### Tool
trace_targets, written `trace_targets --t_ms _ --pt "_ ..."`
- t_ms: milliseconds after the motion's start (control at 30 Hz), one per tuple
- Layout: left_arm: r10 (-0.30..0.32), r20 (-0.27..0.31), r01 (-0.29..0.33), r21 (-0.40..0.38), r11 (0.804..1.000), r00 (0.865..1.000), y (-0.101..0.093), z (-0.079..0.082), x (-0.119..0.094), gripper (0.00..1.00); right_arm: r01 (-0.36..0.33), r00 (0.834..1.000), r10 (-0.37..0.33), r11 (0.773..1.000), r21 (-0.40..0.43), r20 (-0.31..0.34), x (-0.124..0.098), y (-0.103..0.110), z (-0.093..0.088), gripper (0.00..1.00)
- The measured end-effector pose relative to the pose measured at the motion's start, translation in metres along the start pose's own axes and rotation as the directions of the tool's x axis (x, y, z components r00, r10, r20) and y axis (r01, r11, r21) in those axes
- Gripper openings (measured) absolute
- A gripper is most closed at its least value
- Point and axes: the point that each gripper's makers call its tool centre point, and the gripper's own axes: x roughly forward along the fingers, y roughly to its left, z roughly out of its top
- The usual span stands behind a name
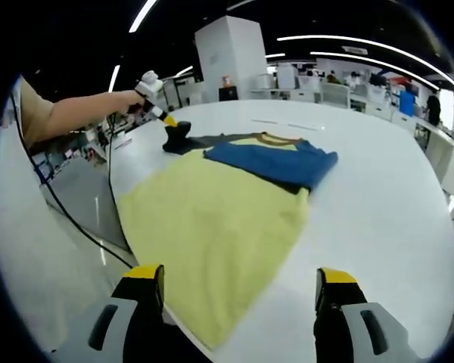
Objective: Fold the garment on the visible template until the final outline fits inside the template.
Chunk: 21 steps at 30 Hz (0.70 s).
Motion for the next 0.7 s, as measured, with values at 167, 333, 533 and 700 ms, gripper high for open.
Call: trace_targets --t_ms 167,333,533,700 --pt "-0.016 -0.005 0.016 0.009 1.000 1.000 -0.021 -0.001 0.002 0.01 -0.006 1.000 0.006 1.000 -0.002 0.000 0.001 0.001 0.000 0.81" --pt "-0.033 -0.002 0.033 0.018 0.999 0.999 -0.037 0.006 0.005 0.01 -0.006 1.000 0.006 1.000 0.001 0.001 0.001 0.000 0.000 0.81" --pt "-0.053 -0.005 0.053 0.032 0.998 0.999 -0.049 0.012 0.011 0.01 -0.005 1.000 0.005 1.000 0.003 0.000 0.001 -0.002 -0.001 0.81" --pt "-0.069 -0.008 0.070 0.043 0.997 0.998 -0.057 0.018 0.016 0.01 -0.009 1.000 0.009 1.000 0.004 -0.005 0.002 -0.002 -0.001 0.81"
